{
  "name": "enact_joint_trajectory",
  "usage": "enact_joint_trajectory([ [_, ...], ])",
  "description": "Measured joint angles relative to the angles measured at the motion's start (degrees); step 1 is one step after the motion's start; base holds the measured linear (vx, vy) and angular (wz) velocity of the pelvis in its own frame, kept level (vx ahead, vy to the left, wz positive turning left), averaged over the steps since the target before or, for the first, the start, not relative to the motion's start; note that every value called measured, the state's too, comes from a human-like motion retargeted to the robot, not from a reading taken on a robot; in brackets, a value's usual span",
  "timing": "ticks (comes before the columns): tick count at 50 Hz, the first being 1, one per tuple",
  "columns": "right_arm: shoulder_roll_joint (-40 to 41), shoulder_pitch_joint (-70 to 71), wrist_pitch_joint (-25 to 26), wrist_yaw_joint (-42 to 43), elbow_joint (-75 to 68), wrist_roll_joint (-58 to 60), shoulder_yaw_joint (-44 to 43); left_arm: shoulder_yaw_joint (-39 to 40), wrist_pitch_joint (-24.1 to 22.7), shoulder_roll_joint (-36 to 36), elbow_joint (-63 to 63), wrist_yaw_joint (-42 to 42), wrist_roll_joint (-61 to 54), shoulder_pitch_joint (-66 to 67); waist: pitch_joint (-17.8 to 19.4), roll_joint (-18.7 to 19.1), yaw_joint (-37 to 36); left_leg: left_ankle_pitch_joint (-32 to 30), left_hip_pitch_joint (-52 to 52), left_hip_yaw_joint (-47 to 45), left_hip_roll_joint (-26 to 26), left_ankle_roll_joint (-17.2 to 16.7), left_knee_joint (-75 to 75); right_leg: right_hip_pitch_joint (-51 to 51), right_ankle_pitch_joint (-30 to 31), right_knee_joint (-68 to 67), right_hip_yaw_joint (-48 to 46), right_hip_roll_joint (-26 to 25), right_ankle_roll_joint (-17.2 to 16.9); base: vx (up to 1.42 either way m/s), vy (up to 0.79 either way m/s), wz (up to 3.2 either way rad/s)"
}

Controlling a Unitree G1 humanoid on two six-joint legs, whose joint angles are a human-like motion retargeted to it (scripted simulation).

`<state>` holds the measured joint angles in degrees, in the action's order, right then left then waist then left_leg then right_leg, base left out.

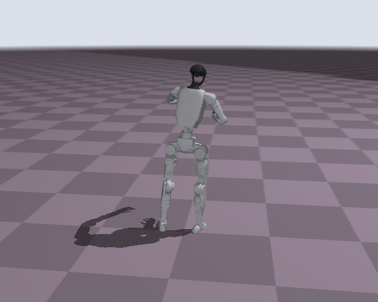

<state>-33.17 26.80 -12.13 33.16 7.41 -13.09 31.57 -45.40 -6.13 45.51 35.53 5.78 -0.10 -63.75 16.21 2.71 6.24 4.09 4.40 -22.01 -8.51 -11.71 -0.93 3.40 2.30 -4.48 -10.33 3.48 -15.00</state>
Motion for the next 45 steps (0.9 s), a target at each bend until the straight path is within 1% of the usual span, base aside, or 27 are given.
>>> enact_joint_trajectory([
  [2,0.51,3.12,0.72,0.27,-1.24,1.29,1.87,-0.47,-0.2,-0.25,-0.9,-0.32,0.1,0.9,-0.26,0.88,-1.02,-0.02,0.08,-0.6,0.16,0.18,0.24,0.53,0.05,-0.36,0.56,0.07,0.0,-0.02,0.03,-0.25],
  [6,5.93,20.8,4.64,6.79,-12.31,6.31,6.63,-0.9,0.39,-1.91,-0.5,-2.27,0.04,2.19,-0.96,3.43,-3.94,0.14,0.19,-2.55,0.67,0.23,0.07,1.11,0.61,0.14,2.38,0.27,0.0,-0.04,0.03,-0.4],
  [8,9.27,31.01,7.47,8.53,-22.24,11.32,7.41,-1.11,0.0,-2.58,0.4,-3.77,0.64,2.36,-1.36,4.54,-5.41,0.23,0.16,-3.66,0.62,-0.31,-0.29,1.07,1.16,1.11,3.26,0.02,0.0,-0.05,-0.02,-0.45],
  [11,14.68,45.07,12.2,8.62,-42.96,19.36,8.43,-2.21,-1.76,-3.06,2.9,-5.31,1.87,1.37,-1.58,5.3,-6.76,0.21,0.24,-5.05,0.18,-1.41,-0.68,0.64,2.15,2.9,4.12,-0.74,0.0,-0.04,-0.06,-0.37],
  [13,18.21,51.32,14.1,7.29,-56.14,20.19,8.84,-3.56,-2.72,-3.34,5.02,-5.56,2.05,0.33,-1.78,5.16,-7.07,0.17,0.36,-5.71,-0.15,-1.96,-0.81,0.25,2.77,4.02,4.46,-1.28,0.0,-0.02,-0.07,-0.26],
  [15,20.73,54.07,14.45,5.61,-64.48,16.97,8.46,-4.75,-2.94,-3.54,7.1,-5.36,1.95,-0.62,-1.98,4.65,-6.87,0.27,0.54,-6.11,-0.44,-2.18,-0.99,-0.19,3.19,4.84,4.72,-1.68,0.0,0.0,-0.03,-0.1],
  [17,21.24,53.06,13.15,5.18,-64.99,12.26,7.43,-5.15,-2.44,-3.4,8.92,-4.67,1.93,-1.43,-1.9,3.82,-5.99,0.57,0.8,-6.14,-0.53,-1.91,-1.28,-0.69,3.23,5.17,4.86,-1.73,0.0,0.0,0.0,0.0],
  [18,20.71,51.18,12.17,5.56,-62.34,10.03,6.9,-5.06,-2.01,-3.18,9.59,-4.19,1.94,-1.71,-1.8,3.34,-5.4,0.78,0.94,-6.05,-0.51,-1.66,-1.47,-0.94,3.13,5.18,4.89,-1.64,0.0,0.06,0.02,0.03],
  [20,18.25,44.77,9.35,6.66,-52.34,5.98,5.99,-4.3,-0.96,-2.55,10.24,-2.98,2.12,-1.9,-1.59,2.37,-3.99,1.22,1.2,-5.65,-0.41,-1.09,-1.9,-1.4,2.72,4.89,4.82,-1.34,0.0,0.07,0.04,0.12],
  [22,13.93,34.51,6.08,6.66,-37.61,1.56,5.34,-3.16,0.15,-1.83,9.77,-1.62,2.12,-1.53,-1.52,1.47,-2.34,1.58,1.31,-4.88,-0.29,-0.63,-2.27,-1.67,2.04,4.17,4.38,-0.95,0.0,0.08,0.04,0.26],
  [25,7.34,17.13,2.17,3.21,-19.31,-6.48,4.3,-2.11,1.2,-0.13,7.6,-0.05,1.39,-0.88,-1.49,-0.09,0.33,1.78,1.18,-3.46,-0.07,-0.32,-2.44,-1.56,0.84,2.61,3.32,-0.35,0.0,0.08,0.03,0.39],
  [27,3.94,5.26,1.47,-1.53,-13.04,-12.97,2.8,-2.2,1.22,1.38,5.41,0.47,1.29,-0.49,-1.46,-1.19,2.04,1.64,1.09,-2.39,0.11,-0.42,-2.09,-1.21,-0.1,1.15,2.36,0.07,0.0,0.07,0.02,0.48],
  [30,2.1,-8.5,1.94,-9.23,-11.3,-21.35,0.3,-2.85,0.58,3.01,2.49,0.96,1.66,0.08,-1.46,-2.48,3.81,1.29,1.1,-0.97,0.43,-0.55,-1.22,-0.48,-1.44,-1.28,1.01,0.7,0.0,0.06,0.01,0.45],
  [31,2.38,-10.55,1.94,-10.42,-11.83,-22.28,-0.16,-3.02,0.36,2.97,1.85,1.17,1.86,0.28,-1.5,-2.67,3.89,1.18,1.13,-0.62,0.57,-0.45,-0.92,-0.2,-1.79,-2.05,0.69,0.93,0.0,0.04,0.02,0.34],
  [32,1.93,-11.5,2.96,-12.63,-12.58,-18.67,-0.22,-3.09,0.15,2.8,1.33,0.88,2.52,0.51,-1.59,-2.82,3.81,1.09,1.12,-0.33,0.73,-0.24,-0.67,0.1,-2.09,-2.75,0.46,1.16,0.0,0.03,0.02,0.24],
  [33,0.04,-10.26,6.02,-16.9,-13.78,-5.97,0.52,-2.97,0.0,2.37,1.06,-0.45,4.1,0.76,-1.76,-2.88,3.39,1.07,1.05,-0.15,0.92,0.21,-0.53,0.44,-2.29,-3.33,0.38,1.41,0.0,0.0,0.0,0.0],
  [34,1.15,-9.21,5.05,-14.5,-13.49,-7.13,0.74,-2.86,0.03,1.72,0.7,-0.31,3.8,1.07,-1.82,-2.75,2.93,1.03,1.05,-0.01,1.08,0.41,-0.41,0.56,-2.4,-3.66,0.3,1.62,0.0,0.0,0.0,0.0],
  [35,3.77,-8.25,2.07,-8.76,-12.45,-15.23,0.7,-2.76,0.16,0.96,0.3,0.55,2.56,1.41,-1.81,-2.53,2.46,0.98,1.09,0.13,1.22,0.48,-0.31,0.59,-2.46,-3.87,0.21,1.8,0.0,0.0,0.0,0.0],
  [37,5.18,-0.7,1.58,-5.23,-12.84,-11.85,1.86,-2.69,0.55,-0.73,-0.07,-0.54,1.47,1.97,-2.25,-2.12,0.93,1.03,0.9,0.03,1.45,0.85,-0.51,0.56,-2.17,-3.51,0.44,2.03,0.0,0.0,0.0,0.0],
  [40,8.21,15.99,3.7,-2.74,-18.78,-4.72,3.28,-2.25,1.18,-2.96,-0.08,-3.51,-0.35,1.79,-2.44,-1.24,-1.09,1.09,0.49,-0.28,1.56,0.93,-1.12,0.2,-1.36,-2.16,0.87,2.08,0.0,0.0,0.0,0.0],
  [42,11.2,27.18,5.31,-1.49,-26.93,-3.03,3.51,-2.69,1.19,-4.12,0.43,-4.81,-1.49,0.96,-2.56,-0.91,-2.18,1.06,0.27,-0.55,1.49,0.66,-1.42,-0.19,-0.66,-0.93,1.12,1.93,0.0,0.0,0.0,0.0],
  [45,15.97,41.95,8.29,1.21,-43.27,-3.21,3.22,-4.03,0.79,-5.67,2.05,-5.26,-3.09,-1.1,-2.64,-0.98,-3.32,0.88,0.15,-0.85,1.41,0.25,-1.45,-0.7,0.22,0.54,1.33,1.71,0.0,0.0,0.0,0.0],
])
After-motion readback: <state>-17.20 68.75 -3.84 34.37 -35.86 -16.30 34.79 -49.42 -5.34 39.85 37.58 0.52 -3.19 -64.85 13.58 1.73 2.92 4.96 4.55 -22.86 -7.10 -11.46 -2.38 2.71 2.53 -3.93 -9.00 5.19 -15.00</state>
